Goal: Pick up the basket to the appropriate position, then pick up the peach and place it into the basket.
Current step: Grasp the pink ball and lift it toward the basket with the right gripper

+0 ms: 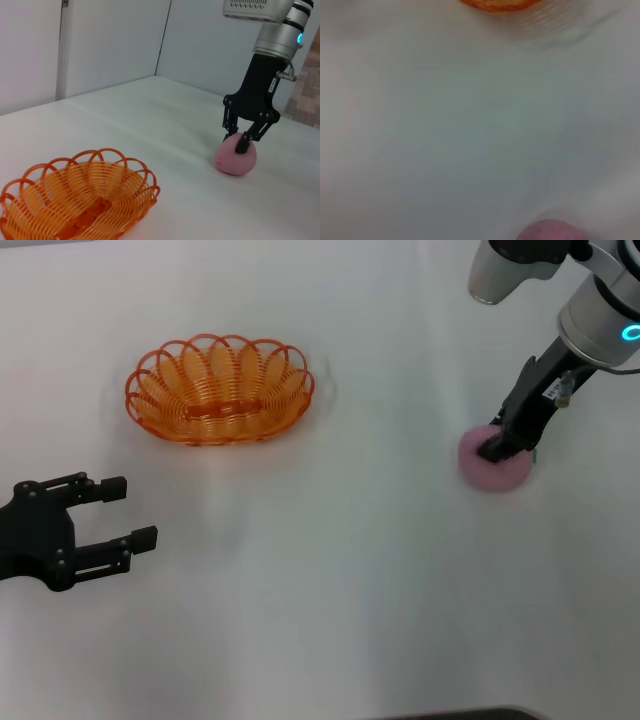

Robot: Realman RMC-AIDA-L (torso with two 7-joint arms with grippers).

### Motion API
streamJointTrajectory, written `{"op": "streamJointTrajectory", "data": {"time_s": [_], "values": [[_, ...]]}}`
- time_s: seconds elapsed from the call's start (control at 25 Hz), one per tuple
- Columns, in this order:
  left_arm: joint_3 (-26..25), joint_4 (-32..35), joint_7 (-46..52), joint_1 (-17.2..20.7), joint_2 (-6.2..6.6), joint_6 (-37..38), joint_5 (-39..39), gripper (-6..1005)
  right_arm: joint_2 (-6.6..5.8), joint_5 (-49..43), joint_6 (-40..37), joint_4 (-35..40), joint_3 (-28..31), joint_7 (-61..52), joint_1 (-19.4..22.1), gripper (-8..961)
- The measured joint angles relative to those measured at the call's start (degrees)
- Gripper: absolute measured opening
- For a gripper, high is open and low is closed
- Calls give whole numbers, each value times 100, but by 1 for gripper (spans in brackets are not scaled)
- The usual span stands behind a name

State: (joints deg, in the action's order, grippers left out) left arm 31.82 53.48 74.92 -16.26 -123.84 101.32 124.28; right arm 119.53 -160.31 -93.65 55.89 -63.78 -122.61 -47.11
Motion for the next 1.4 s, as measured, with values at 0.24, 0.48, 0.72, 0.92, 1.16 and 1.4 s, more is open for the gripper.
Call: {"op": "streamJointTrajectory", "data": {"time_s": [0.24,0.48,0.72,0.92,1.16,1.4], "values": [[0,-4,28,0,0,8,-16,736,0,-77,-4,0,-49,-38,-8,321],[0,-4,31,-1,0,9,-16,736,0,-101,15,0,-117,-70,-9,162],[0,-5,32,-6,8,10,-18,737,0,-105,21,0,-133,-70,-9,111],[0,-4,32,-8,9,11,-11,737,0,-106,22,0,-141,-59,-9,61],[0,-4,32,-18,9,10,-5,736,0,-106,-19,5,-145,-4,-9,50],[1,-4,38,-19,9,10,16,736,0,-62,-188,202,-88,101,-12,50]]}}
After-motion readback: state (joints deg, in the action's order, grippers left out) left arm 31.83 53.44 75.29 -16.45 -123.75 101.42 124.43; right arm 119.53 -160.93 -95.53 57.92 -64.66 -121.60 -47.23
